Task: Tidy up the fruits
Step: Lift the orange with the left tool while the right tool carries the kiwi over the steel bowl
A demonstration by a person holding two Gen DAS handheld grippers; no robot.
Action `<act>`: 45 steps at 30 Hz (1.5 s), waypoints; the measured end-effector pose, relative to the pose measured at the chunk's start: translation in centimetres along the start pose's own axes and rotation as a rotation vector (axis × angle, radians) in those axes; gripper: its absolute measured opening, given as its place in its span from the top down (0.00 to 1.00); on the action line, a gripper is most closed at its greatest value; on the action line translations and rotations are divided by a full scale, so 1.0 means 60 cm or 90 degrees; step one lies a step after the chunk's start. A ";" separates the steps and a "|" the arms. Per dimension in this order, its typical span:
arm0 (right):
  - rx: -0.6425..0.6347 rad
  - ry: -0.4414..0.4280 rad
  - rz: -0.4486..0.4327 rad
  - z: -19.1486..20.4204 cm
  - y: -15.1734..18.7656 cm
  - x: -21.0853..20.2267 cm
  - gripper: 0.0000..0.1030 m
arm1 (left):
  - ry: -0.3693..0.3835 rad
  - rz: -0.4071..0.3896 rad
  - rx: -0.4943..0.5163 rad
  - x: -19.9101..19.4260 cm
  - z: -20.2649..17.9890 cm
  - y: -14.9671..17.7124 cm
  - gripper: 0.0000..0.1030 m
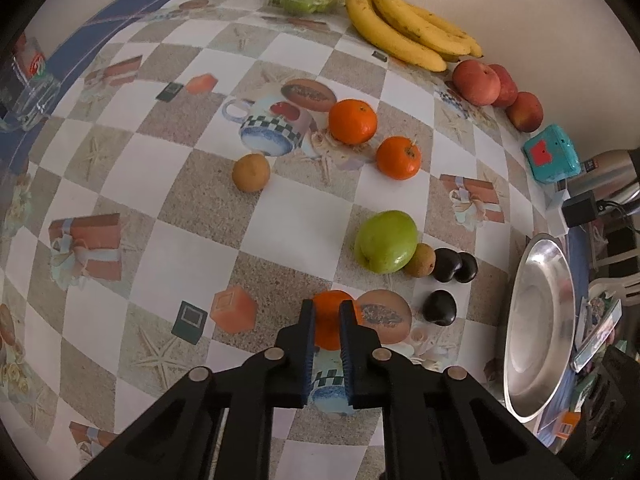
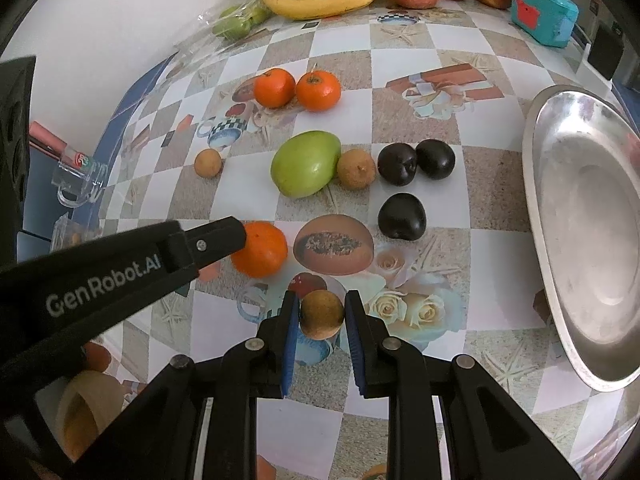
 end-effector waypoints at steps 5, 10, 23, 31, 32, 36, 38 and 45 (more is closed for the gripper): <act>0.015 0.004 -0.006 -0.011 -0.001 -0.005 0.77 | 0.011 0.004 -0.023 0.001 0.011 -0.004 0.87; 0.030 0.004 -0.007 -0.023 -0.001 -0.009 0.77 | 0.011 0.009 -0.021 0.003 0.010 -0.004 0.73; 0.028 0.011 -0.001 -0.021 -0.002 -0.002 0.77 | 0.044 0.031 -0.004 0.020 -0.008 -0.001 0.67; 0.033 0.012 -0.004 -0.025 -0.002 -0.004 0.77 | 0.060 0.042 -0.002 0.029 -0.015 0.001 0.67; 0.033 0.012 -0.004 -0.024 -0.002 -0.004 0.77 | 0.064 0.045 -0.004 0.032 -0.015 0.001 0.67; 0.033 0.011 -0.005 -0.025 -0.002 -0.005 0.77 | 0.071 0.050 -0.009 0.037 -0.016 0.001 0.68; 0.035 0.012 -0.005 -0.025 -0.002 -0.005 0.77 | 0.073 0.053 -0.011 0.037 -0.016 0.002 0.68; 0.036 0.013 -0.005 -0.027 -0.002 -0.006 0.77 | 0.080 0.057 -0.017 0.041 -0.017 0.002 0.68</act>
Point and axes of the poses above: each gripper's, at about its wrist camera, not at the fingertips, and x roughly the way its jaws point, z to its left, y to its underside, the point moved 2 cm from there along x, roughly the way its jaws point, and after that the axes turned 4 degrees about y, right-handed, at the moved point
